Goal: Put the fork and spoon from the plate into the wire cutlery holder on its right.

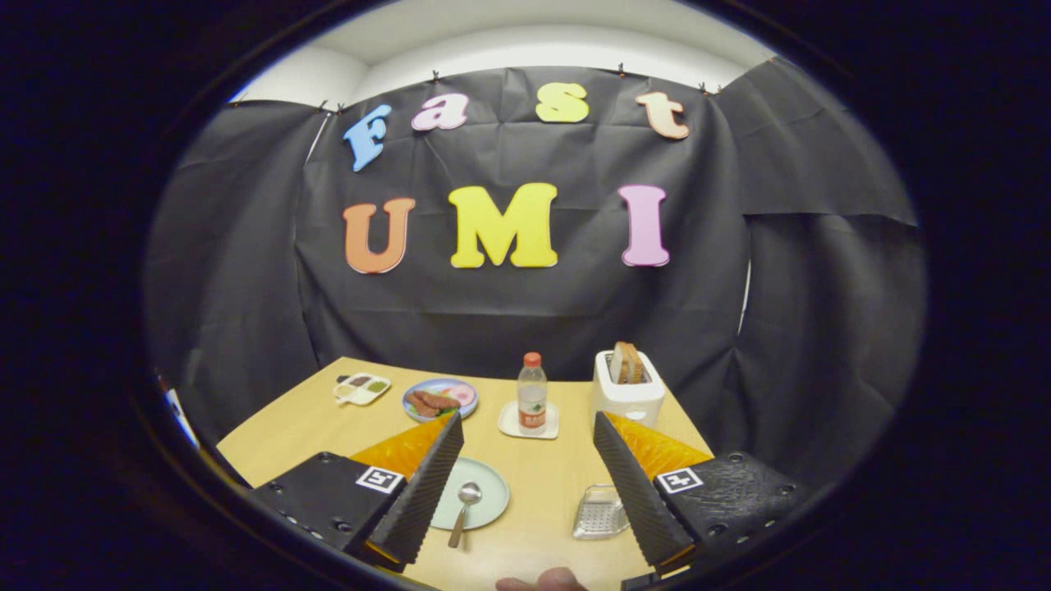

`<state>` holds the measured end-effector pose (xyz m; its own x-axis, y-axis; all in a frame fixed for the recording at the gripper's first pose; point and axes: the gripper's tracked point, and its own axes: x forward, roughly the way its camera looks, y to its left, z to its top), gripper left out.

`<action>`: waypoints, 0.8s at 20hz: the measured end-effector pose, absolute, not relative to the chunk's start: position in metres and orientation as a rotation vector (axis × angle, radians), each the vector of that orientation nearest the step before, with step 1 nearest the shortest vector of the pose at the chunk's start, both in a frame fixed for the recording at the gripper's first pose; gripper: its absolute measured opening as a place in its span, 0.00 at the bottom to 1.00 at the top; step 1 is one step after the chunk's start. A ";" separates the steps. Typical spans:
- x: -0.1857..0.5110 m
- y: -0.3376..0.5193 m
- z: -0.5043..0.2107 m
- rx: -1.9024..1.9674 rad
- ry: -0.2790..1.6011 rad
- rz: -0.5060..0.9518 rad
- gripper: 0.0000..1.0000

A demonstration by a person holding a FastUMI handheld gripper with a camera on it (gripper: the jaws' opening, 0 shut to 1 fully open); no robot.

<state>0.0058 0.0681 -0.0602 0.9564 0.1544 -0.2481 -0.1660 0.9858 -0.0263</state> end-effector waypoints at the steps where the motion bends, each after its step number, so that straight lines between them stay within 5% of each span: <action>1: 0.006 0.075 -0.068 -0.054 0.277 0.178 0.96; 16: -0.018 0.143 -0.266 -0.201 1.091 0.311 0.96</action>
